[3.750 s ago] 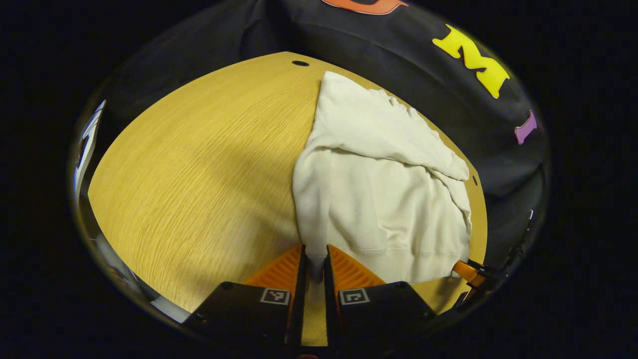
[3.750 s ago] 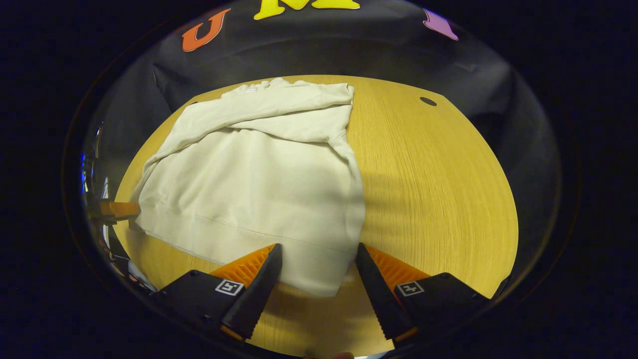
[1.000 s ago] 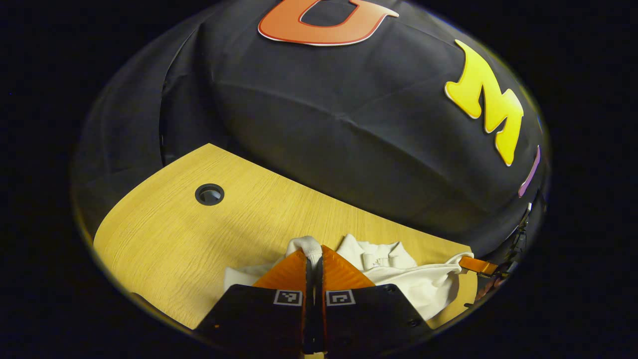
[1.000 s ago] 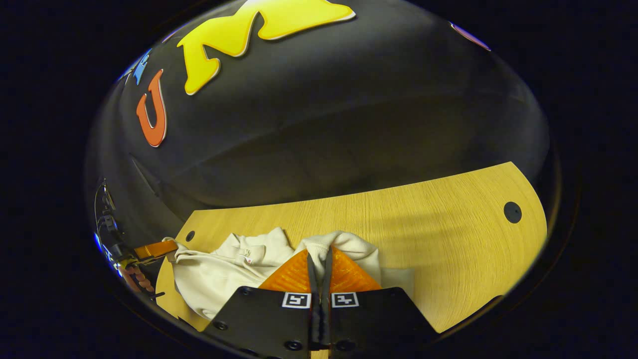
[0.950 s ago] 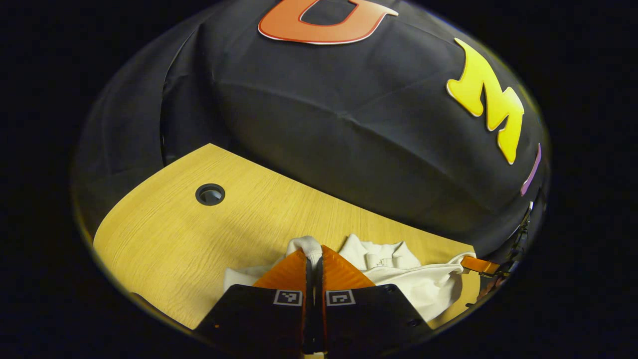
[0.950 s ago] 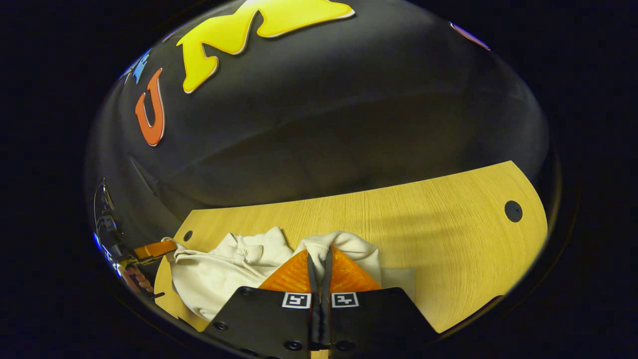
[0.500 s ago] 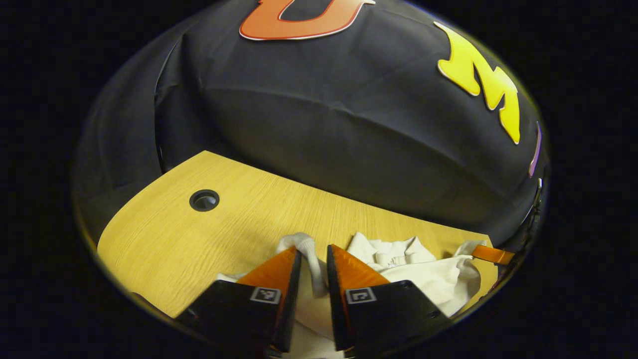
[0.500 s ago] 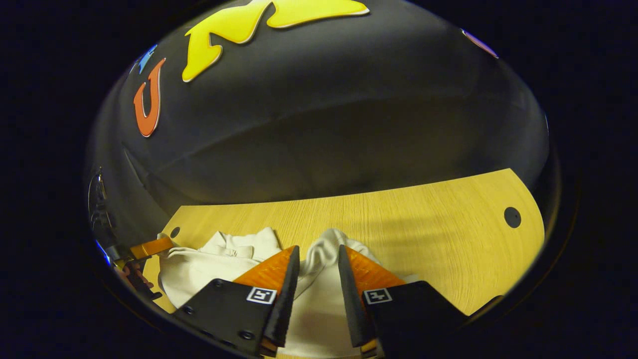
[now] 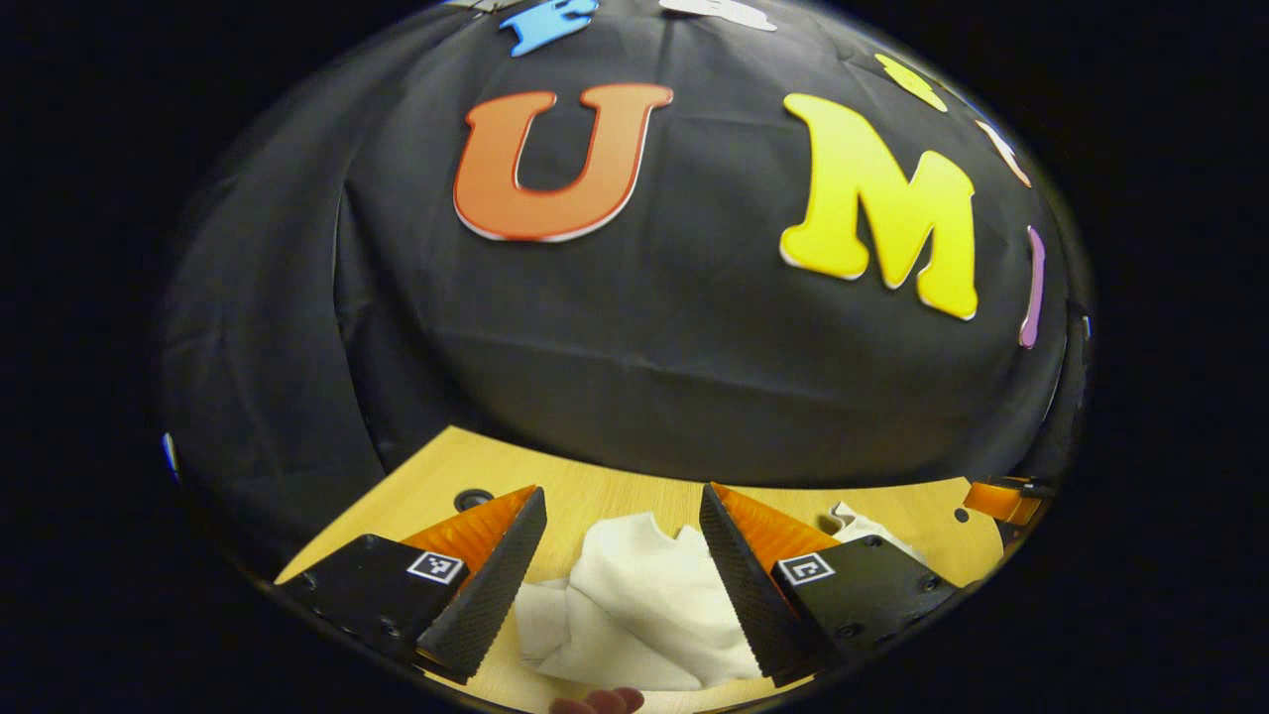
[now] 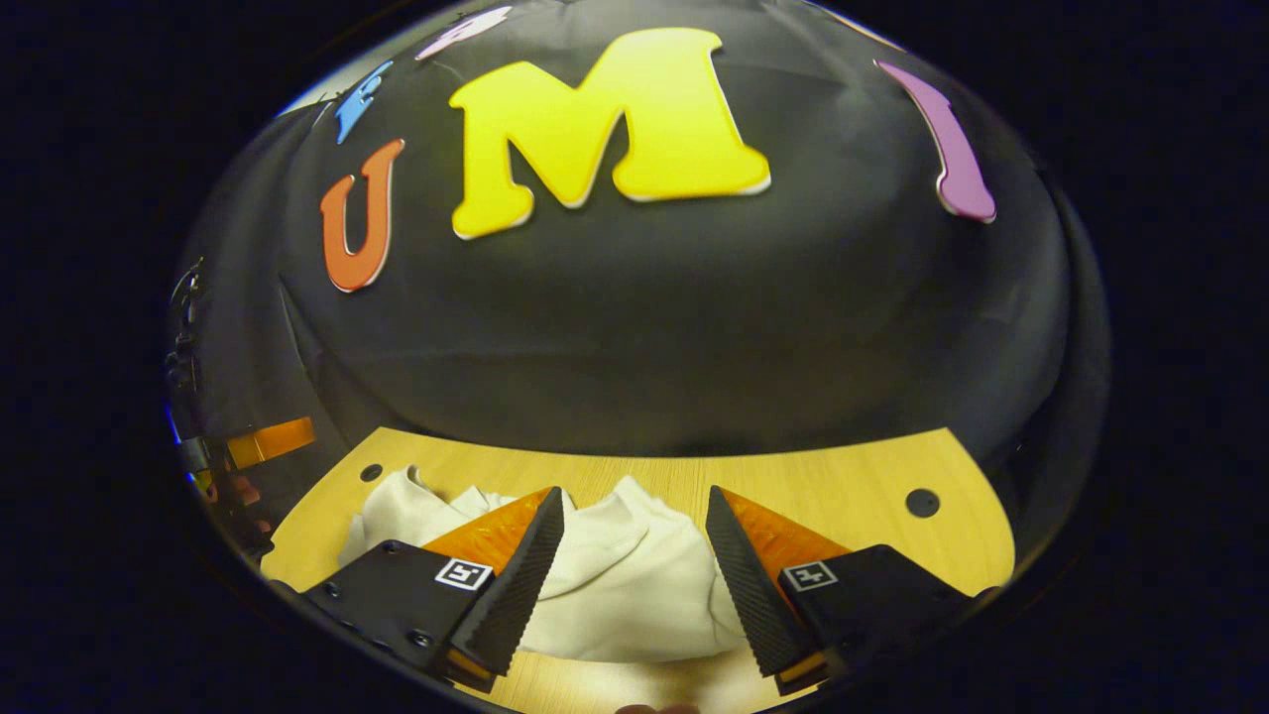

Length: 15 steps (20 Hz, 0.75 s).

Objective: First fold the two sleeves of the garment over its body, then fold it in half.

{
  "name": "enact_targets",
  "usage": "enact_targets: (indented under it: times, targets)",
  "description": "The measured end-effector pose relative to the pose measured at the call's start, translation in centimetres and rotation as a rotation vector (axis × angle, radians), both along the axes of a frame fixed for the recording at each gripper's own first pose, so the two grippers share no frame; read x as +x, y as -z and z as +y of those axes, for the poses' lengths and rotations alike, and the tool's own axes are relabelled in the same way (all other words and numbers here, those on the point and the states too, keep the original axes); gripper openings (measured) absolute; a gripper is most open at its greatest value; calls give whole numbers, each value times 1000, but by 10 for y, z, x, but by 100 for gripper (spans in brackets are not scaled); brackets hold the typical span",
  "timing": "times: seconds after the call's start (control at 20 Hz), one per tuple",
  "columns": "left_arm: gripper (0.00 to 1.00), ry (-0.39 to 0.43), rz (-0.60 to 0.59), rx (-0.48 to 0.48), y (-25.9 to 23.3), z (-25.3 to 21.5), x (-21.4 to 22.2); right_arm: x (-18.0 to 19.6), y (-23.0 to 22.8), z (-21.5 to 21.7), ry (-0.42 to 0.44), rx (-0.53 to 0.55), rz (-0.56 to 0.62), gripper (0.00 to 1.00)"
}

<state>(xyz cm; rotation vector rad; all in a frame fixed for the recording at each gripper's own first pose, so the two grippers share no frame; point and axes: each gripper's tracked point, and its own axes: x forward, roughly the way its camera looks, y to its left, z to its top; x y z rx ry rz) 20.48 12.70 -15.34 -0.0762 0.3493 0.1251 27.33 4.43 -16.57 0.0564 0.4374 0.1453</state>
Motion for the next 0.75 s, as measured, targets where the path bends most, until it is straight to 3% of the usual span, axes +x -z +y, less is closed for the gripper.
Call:
enact_targets:
  times: [0.3,0.5,0.75]
  targets:
    - [97,34,-238,95,-143,-38,-68,-74,-144,6,5,-35,-275,94]
    - [98,89,-311,82,-192,-67,-105,-123,-188,11,-4,-68,-351,94]
    - [98,83,-364,31,-213,-92,-158,-165,-218,4,54,-67,-415,94]
